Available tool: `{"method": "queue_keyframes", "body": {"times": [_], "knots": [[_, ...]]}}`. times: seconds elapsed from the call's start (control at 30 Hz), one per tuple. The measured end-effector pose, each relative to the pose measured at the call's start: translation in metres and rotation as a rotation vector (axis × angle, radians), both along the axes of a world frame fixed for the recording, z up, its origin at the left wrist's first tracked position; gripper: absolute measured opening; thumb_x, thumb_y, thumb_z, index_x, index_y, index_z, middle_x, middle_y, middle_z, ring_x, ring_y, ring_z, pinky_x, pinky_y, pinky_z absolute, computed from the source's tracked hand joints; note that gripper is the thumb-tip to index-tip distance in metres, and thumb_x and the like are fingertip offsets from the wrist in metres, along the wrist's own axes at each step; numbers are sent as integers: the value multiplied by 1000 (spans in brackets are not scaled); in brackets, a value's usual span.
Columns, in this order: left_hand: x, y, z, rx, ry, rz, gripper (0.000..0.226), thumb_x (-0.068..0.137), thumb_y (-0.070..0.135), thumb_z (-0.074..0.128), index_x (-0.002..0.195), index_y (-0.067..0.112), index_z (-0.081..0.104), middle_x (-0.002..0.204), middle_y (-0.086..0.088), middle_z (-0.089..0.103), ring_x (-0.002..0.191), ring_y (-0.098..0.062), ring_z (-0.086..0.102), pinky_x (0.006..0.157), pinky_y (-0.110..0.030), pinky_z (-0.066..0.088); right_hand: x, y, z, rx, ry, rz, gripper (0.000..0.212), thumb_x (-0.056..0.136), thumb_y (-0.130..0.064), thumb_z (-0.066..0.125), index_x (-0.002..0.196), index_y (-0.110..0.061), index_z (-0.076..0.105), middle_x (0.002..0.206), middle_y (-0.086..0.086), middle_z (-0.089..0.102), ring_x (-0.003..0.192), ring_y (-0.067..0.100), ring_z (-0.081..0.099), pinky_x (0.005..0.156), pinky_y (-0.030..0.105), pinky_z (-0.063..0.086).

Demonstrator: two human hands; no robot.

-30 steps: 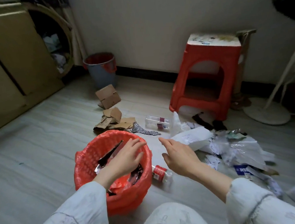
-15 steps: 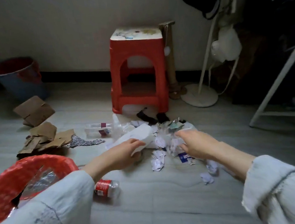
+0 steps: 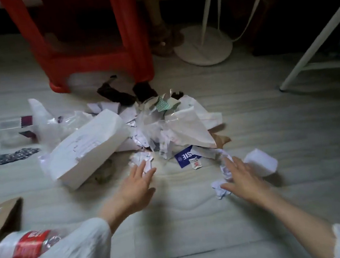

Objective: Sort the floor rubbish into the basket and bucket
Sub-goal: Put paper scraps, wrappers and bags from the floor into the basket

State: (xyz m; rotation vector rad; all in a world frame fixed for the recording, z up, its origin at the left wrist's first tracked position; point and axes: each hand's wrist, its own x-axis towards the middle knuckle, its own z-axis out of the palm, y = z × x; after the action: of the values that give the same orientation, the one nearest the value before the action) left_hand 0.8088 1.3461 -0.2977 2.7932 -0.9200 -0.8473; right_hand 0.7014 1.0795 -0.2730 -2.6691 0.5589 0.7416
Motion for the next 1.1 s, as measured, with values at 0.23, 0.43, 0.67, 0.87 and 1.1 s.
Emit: {"method": "queue_keyframes", "body": {"times": [0.23, 0.43, 0.67, 0.87, 1.1], "knots": [[3, 8, -44, 0, 46, 102, 57, 92, 21, 48, 144, 13, 27, 153, -19, 12, 140, -36, 17, 110, -42, 29, -4, 25, -54, -110, -86, 55, 58, 91, -34, 52, 142, -16, 31, 148, 10, 23, 131, 28, 28, 104, 31, 31], [-17, 23, -46, -77, -139, -13, 33, 74, 2, 63, 105, 11, 57, 106, -15, 52, 93, -37, 52, 55, -41, 52, -14, 39, -66, 4, -174, 86, 40, 79, 7, 55, 117, -5, 57, 121, 17, 48, 109, 36, 51, 82, 36, 47], [2, 16, -41, 54, -235, -134, 88, 17, 17, 89, 99, 20, 54, 105, -12, 56, 79, -32, 61, 49, -29, 51, -13, 34, -57, 99, -234, -15, 31, 84, -2, 54, 114, -9, 55, 117, 7, 56, 109, 25, 51, 83, 30, 40], [0, 19, -43, 10, -161, -196, 97, 20, 6, 88, 105, 27, 48, 102, -5, 59, 77, -30, 62, 34, -27, 47, 33, 28, -49, 152, -216, -122, 77, 81, -3, 59, 146, -18, 19, 136, 10, 44, 123, 27, 43, 90, 30, 40], [-11, 19, -41, -46, -313, -157, 63, 33, 11, 87, 90, 26, 66, 77, -2, 62, 58, -24, 59, 50, -30, 46, 73, 28, -57, -90, -125, -28, 82, 82, -52, 60, 144, -16, 20, 148, 12, 26, 133, 29, 30, 104, 37, 33]]}}
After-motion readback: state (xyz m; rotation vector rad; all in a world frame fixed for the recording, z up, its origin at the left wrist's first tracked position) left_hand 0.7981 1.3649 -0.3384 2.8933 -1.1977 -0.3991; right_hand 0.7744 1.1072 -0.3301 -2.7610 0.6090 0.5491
